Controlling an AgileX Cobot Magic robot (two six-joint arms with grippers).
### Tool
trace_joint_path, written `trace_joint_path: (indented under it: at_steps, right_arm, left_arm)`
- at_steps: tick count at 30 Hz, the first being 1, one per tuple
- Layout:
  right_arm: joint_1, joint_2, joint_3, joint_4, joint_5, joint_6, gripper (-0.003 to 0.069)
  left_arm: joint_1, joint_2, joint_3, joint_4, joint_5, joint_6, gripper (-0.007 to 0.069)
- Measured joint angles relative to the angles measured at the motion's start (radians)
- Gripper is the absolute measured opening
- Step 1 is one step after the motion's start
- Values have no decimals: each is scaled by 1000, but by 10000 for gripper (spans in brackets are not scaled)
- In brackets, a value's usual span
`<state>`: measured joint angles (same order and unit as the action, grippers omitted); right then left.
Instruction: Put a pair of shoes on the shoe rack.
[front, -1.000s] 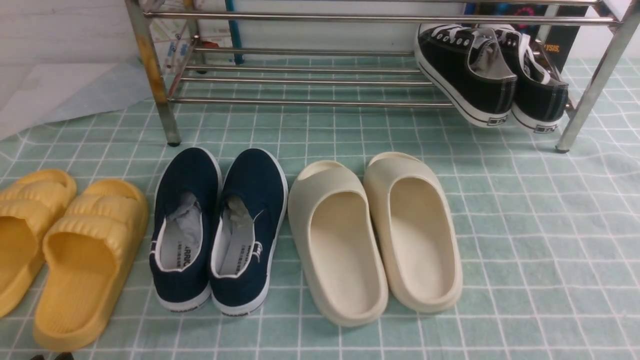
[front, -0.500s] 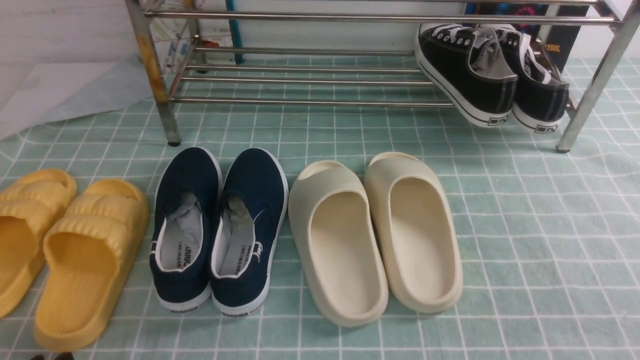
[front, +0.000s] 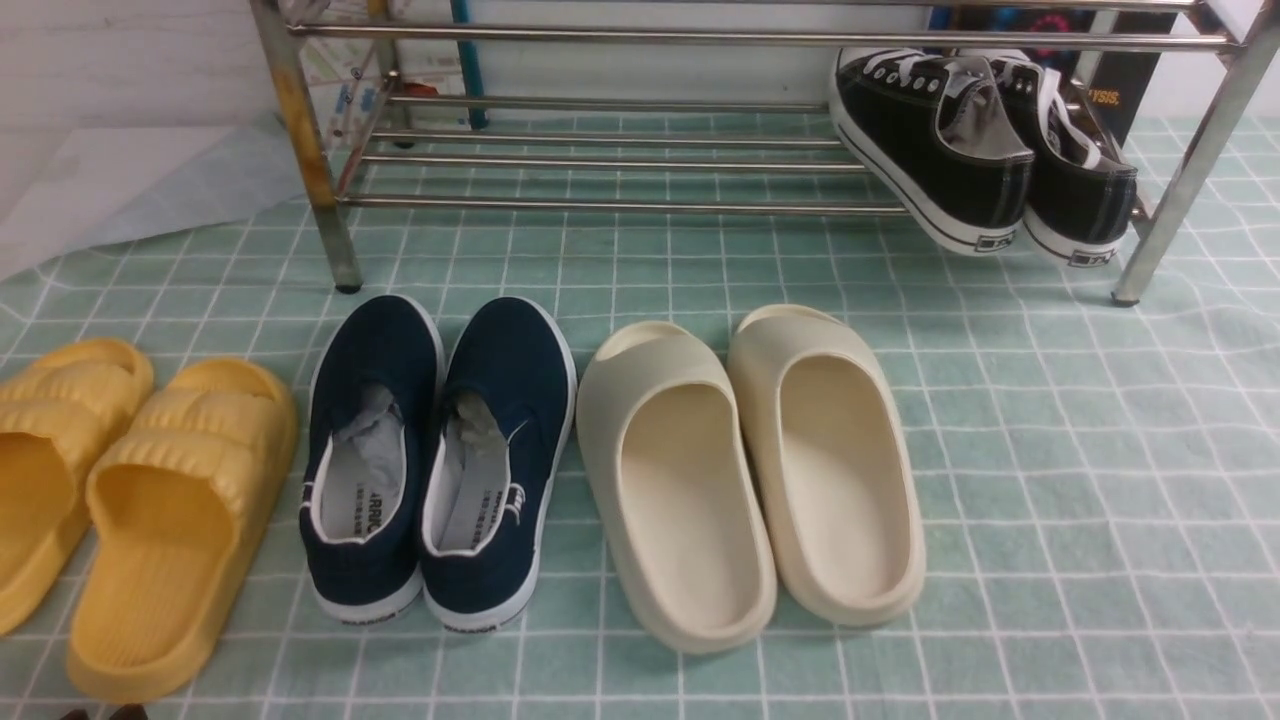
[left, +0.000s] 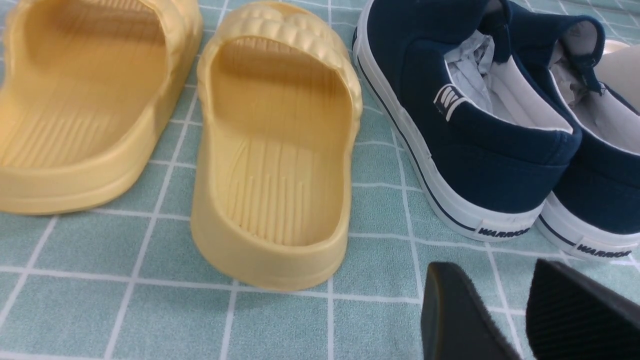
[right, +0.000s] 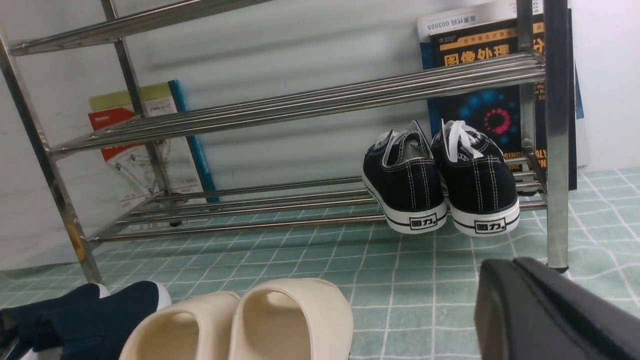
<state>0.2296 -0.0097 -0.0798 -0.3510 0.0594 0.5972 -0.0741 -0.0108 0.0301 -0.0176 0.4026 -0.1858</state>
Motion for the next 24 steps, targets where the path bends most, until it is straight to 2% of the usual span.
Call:
trace_joint_path:
  at_steps: [4, 7, 9, 10, 12, 16, 19, 24]
  right_arm:
    - [0, 0, 39, -21, -44, 0, 27]
    - [-14, 0, 82, 12, -59, -24, 28]
    - [-56, 0, 105, 92, -41, -103, 17]
    - [-56, 0, 105, 92, -39, -103, 15]
    - [-108, 0, 105, 192, -13, -191, -3]
    - [-189, 0, 105, 293, 60, -317, -5]
    - [-207, 0, 105, 327, 106, -350, -5]
    - [-212, 0, 105, 351, 271, -389, -5]
  left_arm:
    - [0, 0, 0, 0, 0, 0, 239]
    - [0, 0, 0, 0, 0, 0, 239]
    - [0, 0, 0, 0, 0, 0, 239]
    - [0, 0, 0, 0, 0, 0, 239]
    - [0, 0, 0, 0, 0, 0, 239]
    - [0, 0, 0, 0, 0, 0, 239]
    - [0, 0, 0, 0, 0, 0, 239]
    - [0, 0, 0, 0, 0, 0, 239]
